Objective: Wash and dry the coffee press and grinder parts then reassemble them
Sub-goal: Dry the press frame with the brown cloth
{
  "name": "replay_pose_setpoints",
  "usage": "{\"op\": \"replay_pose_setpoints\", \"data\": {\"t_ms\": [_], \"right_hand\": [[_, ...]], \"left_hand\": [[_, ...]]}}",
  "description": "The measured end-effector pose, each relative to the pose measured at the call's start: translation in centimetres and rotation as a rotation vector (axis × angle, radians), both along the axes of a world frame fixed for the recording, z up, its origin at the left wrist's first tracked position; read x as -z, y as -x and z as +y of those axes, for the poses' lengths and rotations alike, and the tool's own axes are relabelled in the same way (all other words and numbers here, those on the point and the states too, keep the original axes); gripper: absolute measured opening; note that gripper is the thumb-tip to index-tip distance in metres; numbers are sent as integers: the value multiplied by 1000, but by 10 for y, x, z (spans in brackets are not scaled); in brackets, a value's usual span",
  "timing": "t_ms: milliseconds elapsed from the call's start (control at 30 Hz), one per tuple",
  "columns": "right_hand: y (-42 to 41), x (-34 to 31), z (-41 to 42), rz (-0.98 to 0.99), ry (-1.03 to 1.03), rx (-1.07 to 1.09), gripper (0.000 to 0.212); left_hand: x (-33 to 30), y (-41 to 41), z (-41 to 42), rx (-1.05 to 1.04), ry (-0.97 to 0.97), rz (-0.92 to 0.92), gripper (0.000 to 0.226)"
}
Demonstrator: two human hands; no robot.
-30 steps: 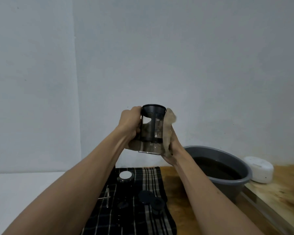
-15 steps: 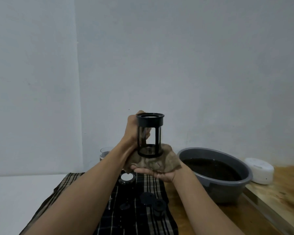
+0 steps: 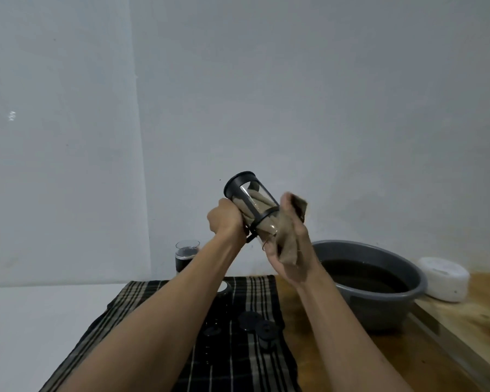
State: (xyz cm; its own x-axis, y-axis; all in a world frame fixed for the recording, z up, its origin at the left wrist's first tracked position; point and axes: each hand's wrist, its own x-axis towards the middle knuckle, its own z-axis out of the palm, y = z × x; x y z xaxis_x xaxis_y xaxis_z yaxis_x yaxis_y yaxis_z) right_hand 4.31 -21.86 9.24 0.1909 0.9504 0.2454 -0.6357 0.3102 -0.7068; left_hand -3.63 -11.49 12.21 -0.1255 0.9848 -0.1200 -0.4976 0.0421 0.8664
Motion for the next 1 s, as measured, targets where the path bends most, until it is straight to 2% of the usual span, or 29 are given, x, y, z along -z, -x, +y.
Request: {"op": "replay_pose_setpoints", "data": {"t_ms": [100, 133, 200, 267, 333, 400, 433, 533, 567, 600, 667, 767, 833, 933, 1000], "right_hand": [[3, -10, -3, -4, 12, -55, 17], [6, -7, -1, 46, 5, -43, 13], [11, -3, 6, 0, -43, 20, 14], [7, -2, 10, -325, -80, 179, 17], [-7, -6, 9, -764, -151, 355, 9], [-20, -4, 7, -1167, -104, 428, 11], [-23, -3, 7, -1273, -61, 409, 14], [-25, -8, 5, -1386, -23, 327, 13], [-25, -11, 5, -1439, -33, 315, 9], [-25, -14, 5, -1521, -43, 339, 8], [-24, -14, 7, -1700, -85, 562, 20], [-12, -8, 4, -1656, -238, 900, 26], [-6, -4, 5, -1651, -213, 1006, 31], [-5, -4, 9, -1525, 10, 945, 53], [-4, -5, 9, -1360, -32, 884, 57]], "left_hand": [[3, 2, -6, 83, -19, -64, 18], [6, 2, -6, 87, -36, -107, 19], [12, 2, -4, 104, -92, -139, 20], [13, 5, 0, 188, -173, -86, 30], [8, 16, 7, 310, -155, -87, 55], [-2, 31, 15, 430, -124, -145, 79], [-8, 37, 16, 474, -140, -113, 82], [-16, 39, 13, 468, -192, 88, 38], [-15, 36, 9, 458, -178, 127, 29], [-12, 33, 9, 458, -153, 118, 27], [-3, 30, 13, 487, -94, 30, 23], [1, 24, 13, 516, -12, -46, 19], [1, 22, 12, 501, -9, -70, 19], [-1, 26, 12, 413, -10, -97, 16], [1, 31, 15, 372, -7, -107, 15]]}}
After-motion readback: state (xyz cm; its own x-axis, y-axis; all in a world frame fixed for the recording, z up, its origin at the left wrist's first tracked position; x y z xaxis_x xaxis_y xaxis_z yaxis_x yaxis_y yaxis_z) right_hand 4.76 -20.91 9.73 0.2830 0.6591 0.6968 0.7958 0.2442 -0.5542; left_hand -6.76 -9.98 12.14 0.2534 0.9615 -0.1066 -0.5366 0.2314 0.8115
